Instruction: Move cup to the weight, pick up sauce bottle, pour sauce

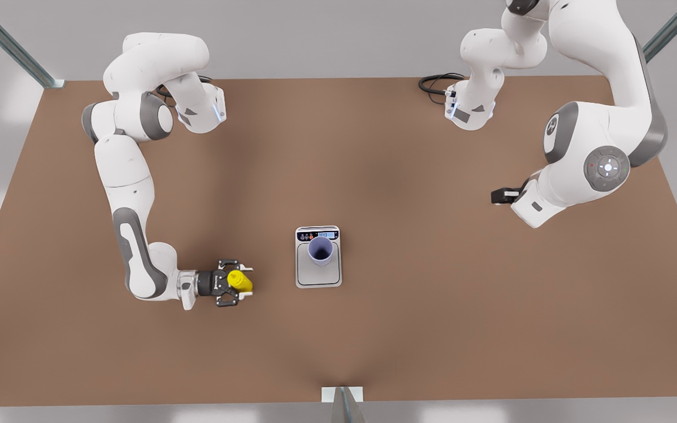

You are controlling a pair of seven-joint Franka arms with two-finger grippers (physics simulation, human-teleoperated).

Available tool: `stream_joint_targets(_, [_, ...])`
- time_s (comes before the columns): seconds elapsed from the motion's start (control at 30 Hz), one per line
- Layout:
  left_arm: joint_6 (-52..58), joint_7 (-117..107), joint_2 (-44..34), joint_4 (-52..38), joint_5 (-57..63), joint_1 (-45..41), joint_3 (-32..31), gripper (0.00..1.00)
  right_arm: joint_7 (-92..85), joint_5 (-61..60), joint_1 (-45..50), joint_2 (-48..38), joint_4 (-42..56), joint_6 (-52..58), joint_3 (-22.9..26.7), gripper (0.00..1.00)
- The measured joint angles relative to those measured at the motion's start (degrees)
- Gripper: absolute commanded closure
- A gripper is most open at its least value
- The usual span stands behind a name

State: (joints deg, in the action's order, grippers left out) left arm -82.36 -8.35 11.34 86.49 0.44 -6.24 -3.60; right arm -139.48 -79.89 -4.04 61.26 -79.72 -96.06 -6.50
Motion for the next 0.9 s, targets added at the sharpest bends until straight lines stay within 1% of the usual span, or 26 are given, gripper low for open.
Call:
stream_joint_targets(0.23, [0.27,-0.35,-0.09,0.0,0.0,-0.08,-0.07,0.0,0.26,1.02,-1.56,-0.25,-0.18,1.86,0.17,0.0])
stream_joint_targets(0.37, [0.27,-0.35,-0.09,0.0,-0.01,-0.09,-0.09,0.0,0.28,5.25,-4.49,-0.53,-0.35,3.19,0.34,0.0])
stream_joint_targets(0.53, [0.43,-1.14,-0.09,0.0,-0.01,-0.21,-0.26,0.0,0.6,8.31,-7.09,-1.39,-3.24,4.81,0.44,0.0])
stream_joint_targets(0.63, [0.53,-1.23,-0.26,0.0,-0.01,-0.21,-1.06,0.0,2.6,14.5,-11.08,-4.55,-4.25,6.65,0.36,0.0])
stream_joint_targets(0.7, [0.53,-1.28,-0.26,0.0,0.06,-1.32,-0.96,0.0,10.24,21.35,-15.19,-7.6,-2.96,11.42,0.0,0.0])
stream_joint_targets(0.73, [0.53,-2.32,-0.27,0.0,0.68,-3.28,-0.98,0.0,14.85,24.53,-16.55,-8.67,0.73,15.14,0.07,0.0])
stream_joint_targets(0.8, [0.53,-2.11,-0.26,0.0,1.59,-2.43,-0.83,0.0,28.28,31.1,-17.86,-12.82,9.81,21.6,0.03,0.0])
stream_joint_targets(0.83, [0.53,-1.9,-0.26,-0.06,1.88,-2.44,-0.58,0.0,36.93,34.62,-16.71,-16.53,12.77,22.93,0.01,0.0])
stream_joint_targets(0.9, [1.03,-1.85,-0.44,-0.09,2.27,-2.03,1.18,0.0,54.96,45.7,-7.99,-27.91,14.55,21.83,0.16,0.0])
